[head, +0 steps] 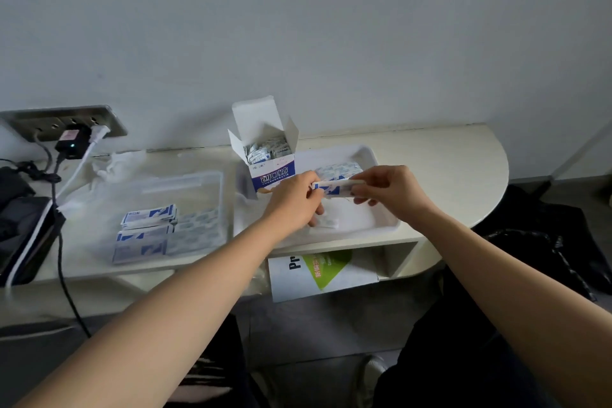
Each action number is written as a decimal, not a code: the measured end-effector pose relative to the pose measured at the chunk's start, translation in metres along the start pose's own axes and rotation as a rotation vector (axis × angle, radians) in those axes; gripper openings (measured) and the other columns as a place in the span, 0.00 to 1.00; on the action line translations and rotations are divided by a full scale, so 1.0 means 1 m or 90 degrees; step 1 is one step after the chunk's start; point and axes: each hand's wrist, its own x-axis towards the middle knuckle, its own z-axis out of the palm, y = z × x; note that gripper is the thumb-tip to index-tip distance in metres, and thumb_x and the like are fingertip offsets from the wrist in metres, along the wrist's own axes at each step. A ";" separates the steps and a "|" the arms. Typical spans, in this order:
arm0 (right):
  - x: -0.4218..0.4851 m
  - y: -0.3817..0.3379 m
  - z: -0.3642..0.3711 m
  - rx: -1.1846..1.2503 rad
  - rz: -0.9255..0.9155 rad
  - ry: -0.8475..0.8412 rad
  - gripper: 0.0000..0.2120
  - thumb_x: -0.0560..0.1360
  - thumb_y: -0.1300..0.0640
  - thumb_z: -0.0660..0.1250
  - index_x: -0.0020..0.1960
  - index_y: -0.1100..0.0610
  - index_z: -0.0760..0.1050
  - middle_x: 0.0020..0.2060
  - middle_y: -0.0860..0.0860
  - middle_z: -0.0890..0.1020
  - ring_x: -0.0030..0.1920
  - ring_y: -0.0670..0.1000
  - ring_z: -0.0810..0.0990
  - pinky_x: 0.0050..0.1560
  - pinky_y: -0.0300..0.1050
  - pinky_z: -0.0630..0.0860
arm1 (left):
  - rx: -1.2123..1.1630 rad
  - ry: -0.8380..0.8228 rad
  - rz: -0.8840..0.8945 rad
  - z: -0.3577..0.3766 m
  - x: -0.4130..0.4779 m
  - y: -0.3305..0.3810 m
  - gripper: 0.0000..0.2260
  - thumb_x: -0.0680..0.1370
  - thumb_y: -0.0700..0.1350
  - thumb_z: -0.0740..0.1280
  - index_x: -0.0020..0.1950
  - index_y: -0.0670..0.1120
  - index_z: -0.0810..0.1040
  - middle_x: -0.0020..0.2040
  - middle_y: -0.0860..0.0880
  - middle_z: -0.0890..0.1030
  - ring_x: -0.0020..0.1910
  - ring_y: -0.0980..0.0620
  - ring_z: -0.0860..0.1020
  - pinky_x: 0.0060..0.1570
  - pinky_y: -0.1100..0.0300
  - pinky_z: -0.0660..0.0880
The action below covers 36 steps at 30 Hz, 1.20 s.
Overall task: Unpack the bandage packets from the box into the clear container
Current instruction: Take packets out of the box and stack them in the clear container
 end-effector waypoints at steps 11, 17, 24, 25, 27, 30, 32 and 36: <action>0.003 -0.037 0.054 0.155 -0.023 -0.066 0.06 0.71 0.67 0.71 0.47 0.60 0.82 0.37 0.54 0.85 0.34 0.50 0.84 0.33 0.35 0.75 | -0.096 0.028 -0.062 -0.060 -0.035 -0.026 0.04 0.79 0.39 0.61 0.47 0.44 0.74 0.33 0.49 0.80 0.25 0.53 0.76 0.24 0.65 0.66; 0.009 -0.063 0.088 0.167 -0.019 -0.098 0.06 0.71 0.69 0.71 0.48 0.67 0.81 0.31 0.50 0.84 0.31 0.46 0.83 0.29 0.32 0.73 | -0.060 0.098 -0.077 -0.092 -0.055 -0.038 0.07 0.78 0.39 0.62 0.45 0.48 0.78 0.31 0.50 0.81 0.25 0.53 0.77 0.26 0.65 0.67; 0.020 -0.093 0.138 0.176 -0.015 -0.133 0.08 0.70 0.70 0.71 0.50 0.68 0.80 0.29 0.51 0.83 0.29 0.49 0.83 0.29 0.34 0.76 | 0.225 0.188 -0.025 -0.127 -0.072 -0.067 0.08 0.79 0.49 0.62 0.50 0.47 0.79 0.45 0.48 0.77 0.41 0.45 0.76 0.42 0.55 0.70; 0.021 -0.098 0.145 0.177 -0.014 -0.137 0.09 0.70 0.70 0.71 0.50 0.68 0.80 0.28 0.51 0.83 0.29 0.48 0.83 0.29 0.33 0.75 | 0.228 0.187 -0.006 -0.132 -0.073 -0.071 0.09 0.79 0.48 0.62 0.54 0.49 0.79 0.49 0.49 0.75 0.43 0.47 0.76 0.44 0.56 0.71; 0.024 -0.106 0.159 0.182 -0.005 -0.144 0.10 0.71 0.71 0.70 0.52 0.69 0.79 0.27 0.50 0.83 0.28 0.47 0.82 0.30 0.34 0.75 | 0.226 0.171 0.044 -0.143 -0.074 -0.078 0.09 0.79 0.45 0.62 0.55 0.47 0.80 0.49 0.48 0.76 0.43 0.47 0.76 0.46 0.54 0.73; 0.027 -0.115 0.174 0.171 0.006 -0.150 0.09 0.71 0.69 0.71 0.51 0.69 0.80 0.27 0.52 0.83 0.29 0.48 0.82 0.28 0.34 0.74 | 0.244 0.152 0.068 -0.155 -0.073 -0.088 0.10 0.80 0.46 0.61 0.48 0.45 0.81 0.38 0.46 0.79 0.39 0.46 0.76 0.42 0.50 0.74; 0.029 -0.119 0.185 0.164 0.004 -0.149 0.08 0.71 0.69 0.71 0.50 0.68 0.80 0.28 0.53 0.83 0.29 0.48 0.82 0.27 0.33 0.71 | 0.212 0.151 0.047 -0.164 -0.073 -0.095 0.11 0.80 0.48 0.62 0.47 0.46 0.83 0.36 0.47 0.80 0.37 0.47 0.77 0.41 0.51 0.75; 0.034 -0.124 0.203 0.148 0.012 -0.142 0.08 0.71 0.69 0.71 0.50 0.68 0.81 0.31 0.56 0.83 0.28 0.48 0.82 0.28 0.33 0.72 | 0.155 0.139 0.001 -0.177 -0.076 -0.106 0.09 0.80 0.47 0.64 0.51 0.48 0.84 0.38 0.49 0.82 0.37 0.48 0.78 0.42 0.55 0.75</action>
